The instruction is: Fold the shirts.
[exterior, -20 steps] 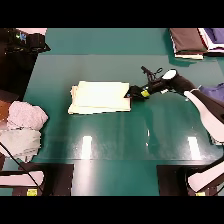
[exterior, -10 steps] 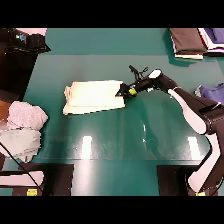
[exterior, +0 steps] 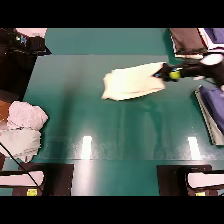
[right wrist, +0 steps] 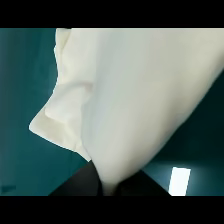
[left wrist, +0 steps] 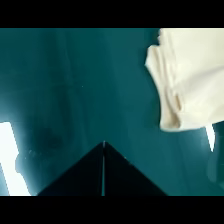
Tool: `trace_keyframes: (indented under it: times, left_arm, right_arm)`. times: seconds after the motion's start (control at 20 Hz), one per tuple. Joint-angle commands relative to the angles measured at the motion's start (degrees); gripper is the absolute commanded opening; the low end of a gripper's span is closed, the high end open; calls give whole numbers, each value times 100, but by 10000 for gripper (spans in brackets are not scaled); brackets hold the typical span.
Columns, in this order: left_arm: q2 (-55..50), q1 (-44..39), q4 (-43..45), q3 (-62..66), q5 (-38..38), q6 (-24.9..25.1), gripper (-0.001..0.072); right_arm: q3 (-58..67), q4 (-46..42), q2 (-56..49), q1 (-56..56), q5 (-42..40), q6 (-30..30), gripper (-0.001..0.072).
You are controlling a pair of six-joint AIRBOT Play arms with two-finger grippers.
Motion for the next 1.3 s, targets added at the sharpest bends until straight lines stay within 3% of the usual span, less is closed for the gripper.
trace_keyframes:
  times: [0.0,0.25,0.55,0.7,1.0,1.25]
  left_arm:
    - [4,-2,0,-2,-28,-2,27]
    - [4,-2,-20,-2,-28,-2,27]
    - [4,-2,-42,-2,-28,-2,27]
    - [4,-2,-48,-2,-33,0,27]
    - [4,-2,-85,-2,-33,0,27]
    - [4,-2,-85,-2,-74,9,27]
  right_arm:
    - [-256,-577,730,-1338,-57,42,15]
    - [-79,-509,800,-2837,-415,42,15]
    - [1362,-538,365,-3174,-286,96,15]
    - [2065,-625,251,-3171,-72,94,15]
    - [3268,-1926,254,-3185,763,79,15]
    - [3456,-2339,369,-3499,1488,63,15]
